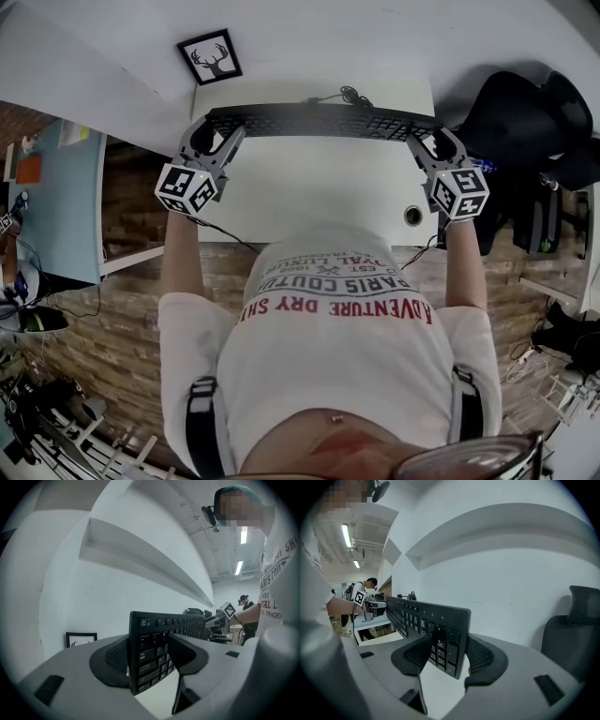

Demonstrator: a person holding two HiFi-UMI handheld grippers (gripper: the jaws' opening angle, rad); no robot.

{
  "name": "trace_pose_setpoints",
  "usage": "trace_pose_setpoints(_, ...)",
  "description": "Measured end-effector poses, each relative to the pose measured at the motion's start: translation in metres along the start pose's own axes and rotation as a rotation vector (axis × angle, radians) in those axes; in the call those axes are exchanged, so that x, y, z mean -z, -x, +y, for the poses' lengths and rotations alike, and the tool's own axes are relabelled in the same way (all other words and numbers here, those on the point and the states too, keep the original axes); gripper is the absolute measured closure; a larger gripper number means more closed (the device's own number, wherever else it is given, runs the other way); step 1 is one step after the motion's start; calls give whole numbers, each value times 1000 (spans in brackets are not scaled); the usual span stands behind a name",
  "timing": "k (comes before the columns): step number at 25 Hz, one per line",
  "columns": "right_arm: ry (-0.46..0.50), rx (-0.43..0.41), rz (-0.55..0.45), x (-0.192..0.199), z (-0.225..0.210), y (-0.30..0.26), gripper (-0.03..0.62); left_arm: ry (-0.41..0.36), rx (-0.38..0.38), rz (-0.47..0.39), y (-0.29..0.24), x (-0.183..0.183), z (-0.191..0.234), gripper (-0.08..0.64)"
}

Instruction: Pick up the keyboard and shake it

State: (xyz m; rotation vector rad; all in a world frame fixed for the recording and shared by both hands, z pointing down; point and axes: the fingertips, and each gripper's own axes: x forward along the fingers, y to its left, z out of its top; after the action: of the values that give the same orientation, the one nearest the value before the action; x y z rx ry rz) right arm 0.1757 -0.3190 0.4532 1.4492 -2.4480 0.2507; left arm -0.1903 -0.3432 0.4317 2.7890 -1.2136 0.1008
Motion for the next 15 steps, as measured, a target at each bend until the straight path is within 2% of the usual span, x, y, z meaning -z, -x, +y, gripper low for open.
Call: trace_pose_setpoints(15,-15,9,13,5,-1,5,354,11,7,20,-1,4,-4,319)
